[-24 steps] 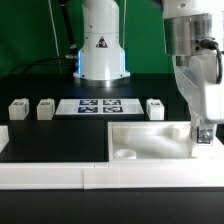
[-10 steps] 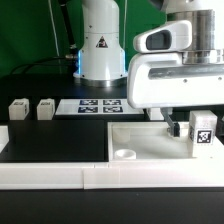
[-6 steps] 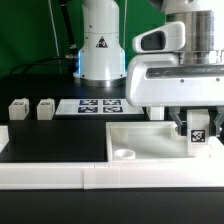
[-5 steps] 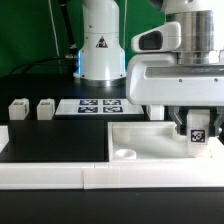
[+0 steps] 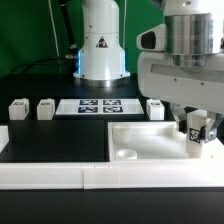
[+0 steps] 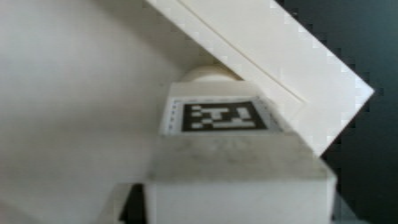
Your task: Assemble square table
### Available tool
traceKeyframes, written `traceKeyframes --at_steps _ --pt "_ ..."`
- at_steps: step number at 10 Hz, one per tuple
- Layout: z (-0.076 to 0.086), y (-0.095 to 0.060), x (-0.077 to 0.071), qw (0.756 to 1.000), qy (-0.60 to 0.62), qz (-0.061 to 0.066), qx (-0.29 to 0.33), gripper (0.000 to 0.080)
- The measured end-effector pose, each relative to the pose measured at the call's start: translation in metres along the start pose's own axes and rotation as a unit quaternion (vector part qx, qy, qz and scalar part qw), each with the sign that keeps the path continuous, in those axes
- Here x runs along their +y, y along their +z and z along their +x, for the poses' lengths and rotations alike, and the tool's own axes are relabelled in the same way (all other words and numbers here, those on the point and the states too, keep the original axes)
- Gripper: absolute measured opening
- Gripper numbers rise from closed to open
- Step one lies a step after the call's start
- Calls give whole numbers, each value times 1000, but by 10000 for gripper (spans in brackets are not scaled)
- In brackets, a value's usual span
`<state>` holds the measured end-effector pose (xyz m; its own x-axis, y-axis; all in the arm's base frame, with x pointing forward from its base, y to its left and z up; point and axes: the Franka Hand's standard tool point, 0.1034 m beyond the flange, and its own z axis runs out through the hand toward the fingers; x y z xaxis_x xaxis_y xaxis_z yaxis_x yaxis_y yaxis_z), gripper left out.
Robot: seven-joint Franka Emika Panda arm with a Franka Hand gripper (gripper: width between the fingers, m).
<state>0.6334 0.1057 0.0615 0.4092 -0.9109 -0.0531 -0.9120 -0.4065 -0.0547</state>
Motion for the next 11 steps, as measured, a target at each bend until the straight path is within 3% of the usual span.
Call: traceKeyframes --at_steps 3,6,10,11 --pt "1 0 4 974 224 9 -20 291" --pt "-1 0 5 957 290 10 -25 291" --pt "-2 0 6 909 416 7 -28 291" --pt "0 0 9 898 438 20 -36 292"
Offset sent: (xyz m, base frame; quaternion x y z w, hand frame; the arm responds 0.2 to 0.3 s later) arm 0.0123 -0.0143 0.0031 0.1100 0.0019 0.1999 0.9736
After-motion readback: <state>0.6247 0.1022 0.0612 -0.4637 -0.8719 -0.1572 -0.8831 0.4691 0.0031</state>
